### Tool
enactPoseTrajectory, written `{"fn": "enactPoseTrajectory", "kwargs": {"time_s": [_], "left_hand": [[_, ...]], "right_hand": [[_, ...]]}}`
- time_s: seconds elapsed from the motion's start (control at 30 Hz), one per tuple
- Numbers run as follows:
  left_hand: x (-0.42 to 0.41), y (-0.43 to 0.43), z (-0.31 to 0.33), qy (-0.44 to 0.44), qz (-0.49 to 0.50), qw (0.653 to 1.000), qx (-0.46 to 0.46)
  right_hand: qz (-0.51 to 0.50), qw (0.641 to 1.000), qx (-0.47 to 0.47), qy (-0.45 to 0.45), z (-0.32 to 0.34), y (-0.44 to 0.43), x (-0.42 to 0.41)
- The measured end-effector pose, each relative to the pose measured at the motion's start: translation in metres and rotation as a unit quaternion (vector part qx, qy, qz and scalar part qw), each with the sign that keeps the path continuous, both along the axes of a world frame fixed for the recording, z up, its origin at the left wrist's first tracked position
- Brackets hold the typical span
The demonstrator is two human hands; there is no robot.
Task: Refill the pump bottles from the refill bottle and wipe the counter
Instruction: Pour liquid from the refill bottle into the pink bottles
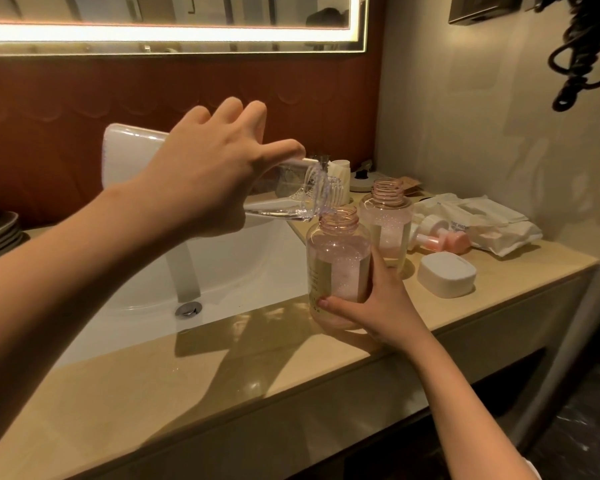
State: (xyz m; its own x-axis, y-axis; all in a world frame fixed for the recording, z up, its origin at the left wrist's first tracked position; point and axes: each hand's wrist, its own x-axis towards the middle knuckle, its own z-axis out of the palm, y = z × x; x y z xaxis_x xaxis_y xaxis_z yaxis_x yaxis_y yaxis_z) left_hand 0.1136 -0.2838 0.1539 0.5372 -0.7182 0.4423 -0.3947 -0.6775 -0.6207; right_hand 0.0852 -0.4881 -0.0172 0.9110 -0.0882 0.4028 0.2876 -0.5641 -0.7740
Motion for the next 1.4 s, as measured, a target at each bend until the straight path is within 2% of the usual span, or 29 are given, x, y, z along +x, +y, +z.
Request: {"fn": "enactPoseTrajectory", "kwargs": {"time_s": [0.73, 1.4], "left_hand": [[-0.005, -0.005, 0.004, -0.009, -0.006, 1.000, 0.000], [-0.008, -0.022, 0.017, -0.054, -0.006, 0.996, 0.069]], "right_hand": [[0.007, 1.000, 0.010, -0.005, 0.001, 0.000, -0.001], [0.006, 1.000, 0.018, 0.002, -0.001, 0.000, 0.001]]}}
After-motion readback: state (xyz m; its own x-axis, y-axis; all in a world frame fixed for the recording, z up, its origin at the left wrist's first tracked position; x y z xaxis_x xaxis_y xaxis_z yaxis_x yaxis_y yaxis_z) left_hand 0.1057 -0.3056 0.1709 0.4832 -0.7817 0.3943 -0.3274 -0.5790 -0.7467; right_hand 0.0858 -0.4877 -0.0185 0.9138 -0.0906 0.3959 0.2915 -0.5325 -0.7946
